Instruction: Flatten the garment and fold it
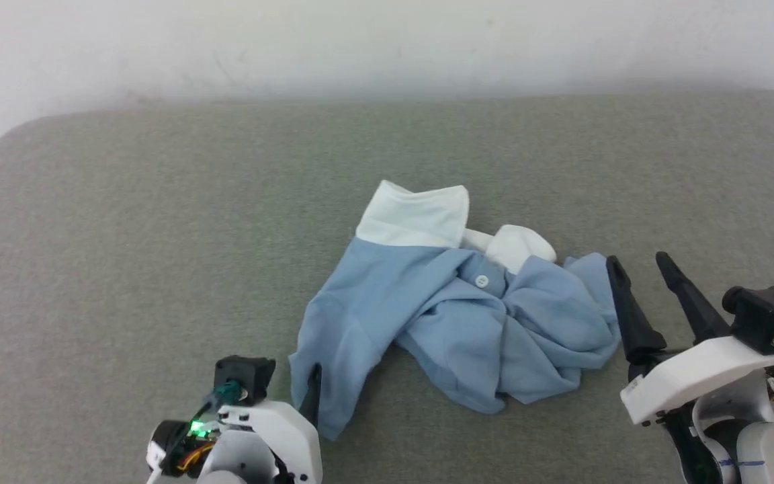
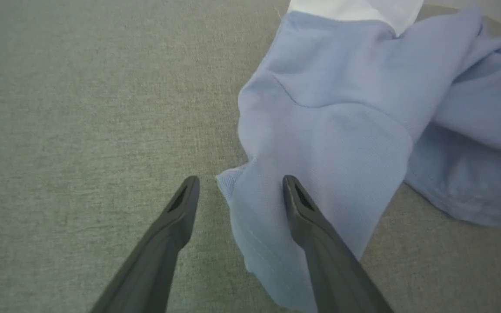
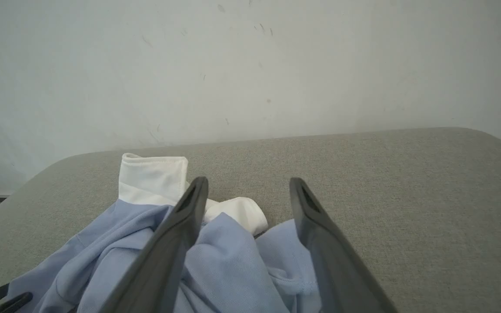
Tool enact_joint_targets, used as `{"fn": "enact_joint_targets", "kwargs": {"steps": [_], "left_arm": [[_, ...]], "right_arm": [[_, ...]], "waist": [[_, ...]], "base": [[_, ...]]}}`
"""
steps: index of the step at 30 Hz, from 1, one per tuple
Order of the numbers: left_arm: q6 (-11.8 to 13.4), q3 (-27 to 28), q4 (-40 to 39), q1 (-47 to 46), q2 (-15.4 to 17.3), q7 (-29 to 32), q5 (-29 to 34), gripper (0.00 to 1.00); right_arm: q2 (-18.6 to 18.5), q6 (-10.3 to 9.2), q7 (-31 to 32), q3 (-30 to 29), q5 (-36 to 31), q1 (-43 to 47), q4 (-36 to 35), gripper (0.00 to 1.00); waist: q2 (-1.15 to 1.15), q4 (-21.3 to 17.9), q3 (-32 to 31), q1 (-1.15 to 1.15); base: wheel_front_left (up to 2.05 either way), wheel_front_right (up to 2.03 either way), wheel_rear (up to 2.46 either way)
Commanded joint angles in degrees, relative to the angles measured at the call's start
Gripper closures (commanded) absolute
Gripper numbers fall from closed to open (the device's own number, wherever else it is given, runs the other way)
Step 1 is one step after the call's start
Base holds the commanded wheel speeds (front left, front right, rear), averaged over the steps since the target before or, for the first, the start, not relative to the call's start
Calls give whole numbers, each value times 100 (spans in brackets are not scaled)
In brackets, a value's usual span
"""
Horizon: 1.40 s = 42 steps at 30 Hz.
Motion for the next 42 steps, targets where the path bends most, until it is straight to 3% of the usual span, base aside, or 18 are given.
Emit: {"fn": "enact_joint_targets", "kwargs": {"steps": [1,6,7,8,9,12,17,22,26,27,28,32,38,42], "left_arm": [[56,-4,16,-34,-10,158,-36,0],[249,-21,-125,33,-10,1299,-137,0],[252,-23,-176,59,-8,1491,-177,6],[230,-30,-237,82,5,1655,-218,72],[221,-17,-318,93,30,1751,-251,100],[281,119,-572,83,151,1769,-282,100],[628,727,-915,40,452,1506,-345,100],[1003,1436,-867,112,849,1441,-420,100],[1204,1749,-706,240,920,1459,-530,100],[1244,1795,-685,269,883,1427,-572,57],[1256,1809,-662,306,829,1411,-623,0],[1181,1763,-689,403,599,1091,-782,0],[1003,1671,-871,298,308,-560,-806,0],[922,1521,-745,161,232,-1470,-691,0]], "right_arm": [[18,-5,-7,23,52,42,-1,0],[19,-5,-22,125,127,12,17,0],[19,-5,-25,133,137,13,26,0],[19,-5,-23,142,147,14,38,0],[19,-5,-18,154,160,11,50,0],[19,-5,-7,191,216,-6,80,0],[19,-5,-2,166,233,-44,100,0],[19,-5,31,65,226,-105,157,0],[19,-5,121,-35,217,-113,254,0],[19,-5,147,-57,204,-111,274,0],[19,-5,169,-85,197,-106,290,0],[19,-5,236,-234,161,-113,375,0],[19,-5,454,-332,-121,-452,605,0],[19,-5,956,-382,-287,-923,1148,0]], "waist": [[0,-140,27,0],[0,-321,108,0],[0,-339,126,0],[0,-353,145,0],[0,-364,166,0],[0,-373,215,0],[0,-340,271,0],[0,-325,334,0],[0,-288,368,0],[0,-271,372,0],[0,-248,373,0],[0,-148,371,0],[0,33,426,0],[0,174,456,0]], "base": [[0,0,0],[0,0,0],[0,0,0],[0,0,0],[0,0,0],[0,0,0],[0,0,0],[0,0,0],[0,0,0],[0,0,0],[0,0,0],[0,0,0],[0,0,0],[0,0,0]]}}
